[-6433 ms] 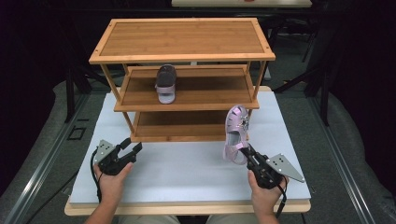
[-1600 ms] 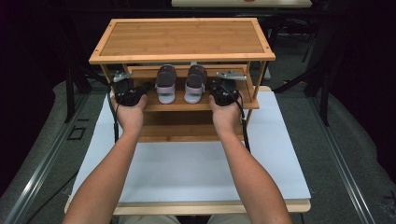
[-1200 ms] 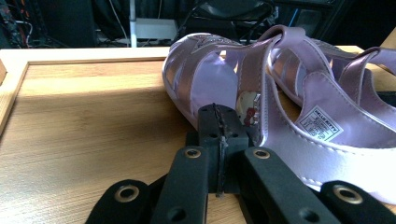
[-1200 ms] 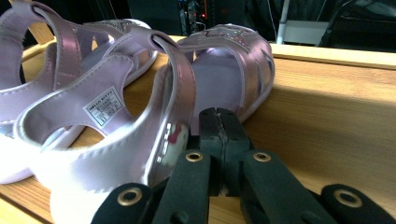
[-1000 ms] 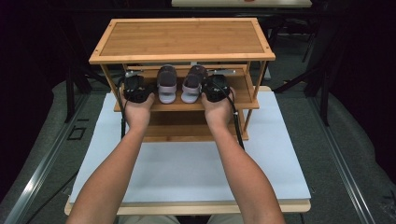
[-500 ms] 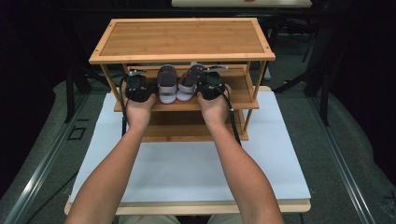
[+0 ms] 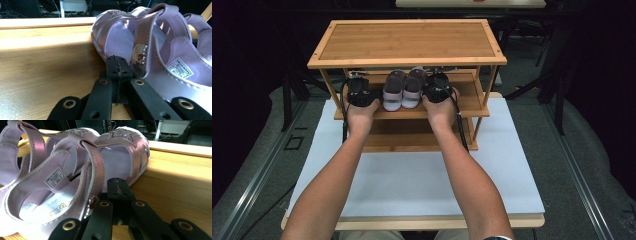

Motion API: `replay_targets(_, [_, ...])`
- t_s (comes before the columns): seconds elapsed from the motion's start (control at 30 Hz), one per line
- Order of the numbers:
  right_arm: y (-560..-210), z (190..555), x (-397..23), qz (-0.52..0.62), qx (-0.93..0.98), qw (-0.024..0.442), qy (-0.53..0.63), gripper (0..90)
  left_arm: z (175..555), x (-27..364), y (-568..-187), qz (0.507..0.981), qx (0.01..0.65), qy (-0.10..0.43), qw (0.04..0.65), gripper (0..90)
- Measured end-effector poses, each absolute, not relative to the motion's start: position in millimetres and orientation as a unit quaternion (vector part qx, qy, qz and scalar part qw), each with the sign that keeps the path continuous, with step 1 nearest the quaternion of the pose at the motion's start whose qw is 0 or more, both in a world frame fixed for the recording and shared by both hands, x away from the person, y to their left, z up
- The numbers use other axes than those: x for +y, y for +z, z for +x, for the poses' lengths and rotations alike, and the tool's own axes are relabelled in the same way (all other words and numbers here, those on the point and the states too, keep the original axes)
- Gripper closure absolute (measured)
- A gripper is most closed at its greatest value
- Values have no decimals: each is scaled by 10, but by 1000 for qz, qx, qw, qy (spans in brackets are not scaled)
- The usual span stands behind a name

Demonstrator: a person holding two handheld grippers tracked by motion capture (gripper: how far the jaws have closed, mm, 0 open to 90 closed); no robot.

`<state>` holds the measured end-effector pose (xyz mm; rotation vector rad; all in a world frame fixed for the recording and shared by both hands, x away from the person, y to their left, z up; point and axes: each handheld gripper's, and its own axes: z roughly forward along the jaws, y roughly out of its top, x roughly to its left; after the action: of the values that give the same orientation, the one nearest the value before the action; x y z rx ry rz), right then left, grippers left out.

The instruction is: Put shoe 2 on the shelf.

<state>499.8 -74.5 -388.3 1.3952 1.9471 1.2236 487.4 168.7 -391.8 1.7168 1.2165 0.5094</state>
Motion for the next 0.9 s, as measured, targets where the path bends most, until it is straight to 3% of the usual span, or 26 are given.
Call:
replay_targets(0.5, [-3932, 5022, -761, 490, 704, 224, 464, 900, 4813, 1702, -3936, 699, 491, 227, 468, 900])
replay_targets(0.9, [-3881, 4748, -925, 466, 698, 273, 470, 900, 4523, 1825, -3898, 679, 476, 251, 499, 900])
